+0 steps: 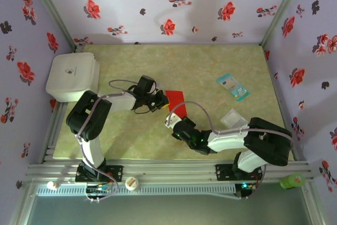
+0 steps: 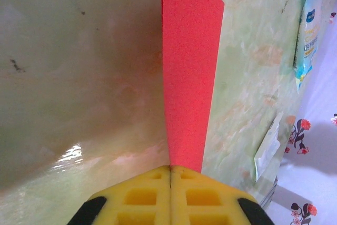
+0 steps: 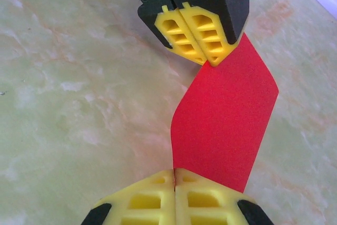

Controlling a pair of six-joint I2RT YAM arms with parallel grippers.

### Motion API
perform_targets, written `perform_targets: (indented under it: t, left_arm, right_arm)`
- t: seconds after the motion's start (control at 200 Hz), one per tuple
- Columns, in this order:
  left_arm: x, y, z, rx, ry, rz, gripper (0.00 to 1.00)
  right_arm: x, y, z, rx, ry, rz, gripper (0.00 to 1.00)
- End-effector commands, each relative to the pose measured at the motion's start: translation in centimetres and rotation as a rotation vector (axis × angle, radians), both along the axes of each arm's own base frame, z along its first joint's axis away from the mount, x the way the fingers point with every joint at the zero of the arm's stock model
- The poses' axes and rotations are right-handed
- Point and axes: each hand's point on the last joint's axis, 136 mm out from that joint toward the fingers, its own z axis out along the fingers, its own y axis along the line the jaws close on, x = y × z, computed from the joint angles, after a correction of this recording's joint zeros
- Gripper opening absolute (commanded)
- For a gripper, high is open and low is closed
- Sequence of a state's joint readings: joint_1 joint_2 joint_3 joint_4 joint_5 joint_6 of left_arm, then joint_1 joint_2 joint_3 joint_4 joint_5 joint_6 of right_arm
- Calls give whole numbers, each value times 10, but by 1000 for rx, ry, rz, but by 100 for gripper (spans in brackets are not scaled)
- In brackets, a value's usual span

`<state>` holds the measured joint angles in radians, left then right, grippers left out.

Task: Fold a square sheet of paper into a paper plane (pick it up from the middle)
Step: Third fold the triangle at the center of the table.

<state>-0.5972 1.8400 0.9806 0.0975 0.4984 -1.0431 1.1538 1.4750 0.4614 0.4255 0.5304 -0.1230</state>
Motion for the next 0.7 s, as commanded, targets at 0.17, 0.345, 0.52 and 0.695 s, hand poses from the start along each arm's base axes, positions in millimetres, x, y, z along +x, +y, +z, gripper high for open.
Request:
perform_targets:
  t: [0.17,0.345,0.52,0.695]
  left_arm:
    - [7,23,14,83,-52,28,45]
    - [13,38,36,125,-113,16,59]
    - [22,38,50,127,-146,5,60]
    - [32,26,57,103,-162,-32,55]
  right_arm:
    - [-12,19,8,281,294,76,0]
    - [-15,31,12,458,502,116,0]
    - [-11,40,17,574,633,128,0]
    - [-1,39,17,671,724,106,0]
